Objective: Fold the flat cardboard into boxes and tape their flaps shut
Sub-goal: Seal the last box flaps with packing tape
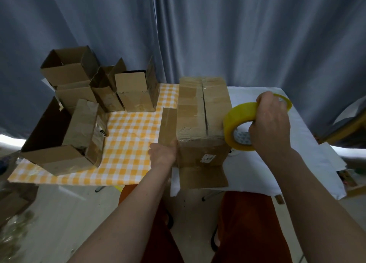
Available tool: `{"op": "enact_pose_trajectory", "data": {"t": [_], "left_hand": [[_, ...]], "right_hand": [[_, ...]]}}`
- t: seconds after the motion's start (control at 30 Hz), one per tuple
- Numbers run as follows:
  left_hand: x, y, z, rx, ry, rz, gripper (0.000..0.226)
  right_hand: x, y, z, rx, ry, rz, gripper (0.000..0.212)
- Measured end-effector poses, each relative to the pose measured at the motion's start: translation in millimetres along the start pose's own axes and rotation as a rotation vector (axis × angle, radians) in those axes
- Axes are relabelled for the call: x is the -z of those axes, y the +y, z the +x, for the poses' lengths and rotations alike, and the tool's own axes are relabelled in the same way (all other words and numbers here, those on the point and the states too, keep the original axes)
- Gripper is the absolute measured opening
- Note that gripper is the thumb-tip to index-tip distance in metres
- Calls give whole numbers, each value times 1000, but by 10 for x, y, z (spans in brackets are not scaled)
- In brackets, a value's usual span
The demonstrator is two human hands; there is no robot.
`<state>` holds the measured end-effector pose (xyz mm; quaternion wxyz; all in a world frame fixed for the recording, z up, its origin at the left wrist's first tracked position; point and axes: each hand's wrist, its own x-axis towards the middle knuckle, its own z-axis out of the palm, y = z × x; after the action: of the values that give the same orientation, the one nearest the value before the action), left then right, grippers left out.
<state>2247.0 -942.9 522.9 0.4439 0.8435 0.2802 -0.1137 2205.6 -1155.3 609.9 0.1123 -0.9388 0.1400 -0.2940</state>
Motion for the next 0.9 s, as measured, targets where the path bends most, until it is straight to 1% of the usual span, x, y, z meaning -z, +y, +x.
{"op": "enact_pose_trajectory", "data": {"t": [0.03, 0.07, 0.1, 0.13, 0.17, 0.2, 0.23, 0.27, 0.3, 0.33, 0.4, 0.47, 0.5, 0.57, 0.67, 0.73, 0.77, 0.83, 0.9], "left_hand": [[49, -5, -46, -2, 27, 12, 65], [69, -34, -101, -140, 144, 1, 67], [69, -50, -177, -398, 286, -1, 66], [33, -43, -259, -690, 350, 36, 67], [-22, -2, -316, -927, 306, 127, 70], [-83, 63, -364, -1062, 197, 252, 73], [-155, 99, -401, -1086, 78, 402, 77], [-219, 103, -399, -1064, 6, 554, 84], [-257, 90, -381, -1042, -13, 684, 94], [-270, 62, -353, -1028, -4, 753, 100], [-262, 24, -298, -1009, -2, 765, 105], [-250, 29, -276, -1008, -18, 760, 107], [-247, 37, -284, -1009, -18, 766, 109], [-268, 41, -288, -1006, -23, 764, 111], [-240, 27, -296, -964, -32, 739, 114], [-243, 35, -289, -954, -24, 722, 115], [-258, 41, -290, -954, -18, 729, 116], [-292, 40, -298, -949, 2, 734, 118], [-306, 34, -308, -942, 25, 731, 118]], "right_hand": [[6, 5, 1, -10, 4, 3, 46], [12, 8, -1, -17, 8, 12, 47], [12, 4, -3, -14, 10, 19, 47], [10, 0, -11, -3, 16, 22, 46], [6, -4, -12, 8, 22, 25, 46], [-1, 6, -5, 14, 24, 38, 45], [-11, 31, 1, 16, 18, 77, 45], [-26, 75, 4, 8, 7, 152, 44], [-44, 138, 1, -17, -9, 267, 42], [-52, 200, -17, -65, -22, 419, 40], [-75, 316, -124, -179, -28, 713, 35], [-141, 375, -261, -254, -64, 857, 28], [-171, 381, -301, -251, -79, 877, 26], [-170, 404, -291, -176, -67, 847, 25], [-77, 615, -173, -106, 2, 757, 23], [-55, 805, -113, -105, 7, 642, 29], [-71, 880, -109, -112, -6, 604, 27], [-138, 951, -115, -138, -17, 600, 21], [-214, 960, -93, -151, -13, 598, 20]]}}
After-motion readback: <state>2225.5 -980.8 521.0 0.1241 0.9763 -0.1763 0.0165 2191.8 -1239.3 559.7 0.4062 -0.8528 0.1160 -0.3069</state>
